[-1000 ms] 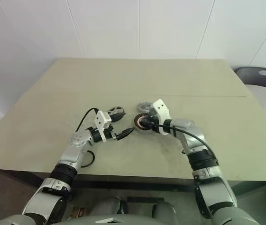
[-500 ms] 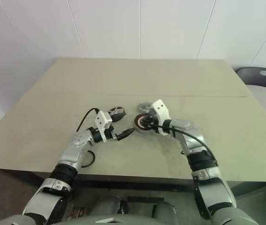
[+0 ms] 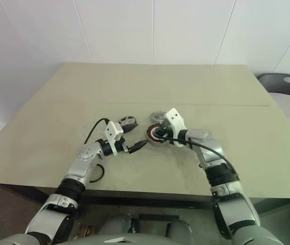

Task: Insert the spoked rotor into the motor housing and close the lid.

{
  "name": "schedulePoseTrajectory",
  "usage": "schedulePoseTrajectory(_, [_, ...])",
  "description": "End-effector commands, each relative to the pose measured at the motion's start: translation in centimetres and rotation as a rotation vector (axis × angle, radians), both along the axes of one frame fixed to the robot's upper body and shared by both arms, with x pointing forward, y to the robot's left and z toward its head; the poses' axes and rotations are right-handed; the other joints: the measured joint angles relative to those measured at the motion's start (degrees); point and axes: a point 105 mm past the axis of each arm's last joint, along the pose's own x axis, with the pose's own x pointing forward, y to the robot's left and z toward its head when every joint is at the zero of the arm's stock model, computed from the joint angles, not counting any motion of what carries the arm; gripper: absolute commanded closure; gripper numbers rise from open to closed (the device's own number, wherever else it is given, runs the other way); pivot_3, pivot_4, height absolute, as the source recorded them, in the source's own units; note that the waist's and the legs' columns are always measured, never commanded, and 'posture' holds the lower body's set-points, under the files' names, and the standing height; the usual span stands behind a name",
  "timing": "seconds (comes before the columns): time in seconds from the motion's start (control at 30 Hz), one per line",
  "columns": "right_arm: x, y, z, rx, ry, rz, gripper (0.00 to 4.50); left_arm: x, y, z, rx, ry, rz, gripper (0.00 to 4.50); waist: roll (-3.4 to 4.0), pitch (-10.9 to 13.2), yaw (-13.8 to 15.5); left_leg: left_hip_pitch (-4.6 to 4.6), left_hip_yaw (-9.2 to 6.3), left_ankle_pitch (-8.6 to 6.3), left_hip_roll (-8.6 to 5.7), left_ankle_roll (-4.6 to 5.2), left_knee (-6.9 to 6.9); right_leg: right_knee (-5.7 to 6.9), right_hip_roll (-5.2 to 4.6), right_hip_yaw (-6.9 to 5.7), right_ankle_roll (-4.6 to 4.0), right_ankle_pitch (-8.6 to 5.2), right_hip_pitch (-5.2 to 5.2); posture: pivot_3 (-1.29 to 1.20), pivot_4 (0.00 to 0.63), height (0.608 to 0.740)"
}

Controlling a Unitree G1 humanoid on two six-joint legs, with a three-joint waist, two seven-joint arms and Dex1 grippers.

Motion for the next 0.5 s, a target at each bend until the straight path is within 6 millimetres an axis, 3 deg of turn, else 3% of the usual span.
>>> schedulePoseTrajectory(0.03, [0.2, -0.2, 0.3, 0.007, -0.006, -0.008, 3.22, 0.2, -0.3, 1.0, 0.003, -0.045, -0.012, 0.00, 0.00, 0.00, -0.06, 0.00, 0.00, 0.00, 0.00, 0.00, 0.00, 0.00, 0.00, 0.00, 0.00, 0.00, 0.00, 0.00, 0.000, 0.740])
schedulePoseTrajectory(0.1, [0.1, 0.0, 0.3, 0.013, -0.008, -0.003, 2.61, 0.2, -0.3, 1.0, 0.004, -0.044, -0.013, 0.00, 0.00, 0.00, -0.06, 0.00, 0.00, 0.00, 0.00, 0.00, 0.00, 0.01, 0.00, 0.00, 0.00, 0.00, 0.00, 0.00, 0.000, 0.740])
schedulePoseTrajectory(0.33, [1.5, -0.8, 1.4, 0.050, -0.051, -0.085, 2.61, 0.2, -0.4, 0.8, 0.009, -0.042, -0.015, 0.00, 0.00, 0.00, -0.03, 0.00, 0.00, 0.00, 0.00, 0.00, 0.00, 0.01, 0.00, 0.00, 0.01, 0.00, 0.00, 0.00, 0.000, 0.740])
schedulePoseTrajectory(0.5, [1.8, -0.2, 3.3, 0.172, -0.080, -0.093, 2.61, 0.1, -0.4, 0.7, 0.015, -0.036, -0.016, 0.00, 0.01, 0.00, -0.06, -0.02, 0.00, 0.00, 0.00, 0.00, -0.03, 0.01, 0.01, 0.00, 0.02, 0.01, -0.03, 0.00, 0.000, 0.740])
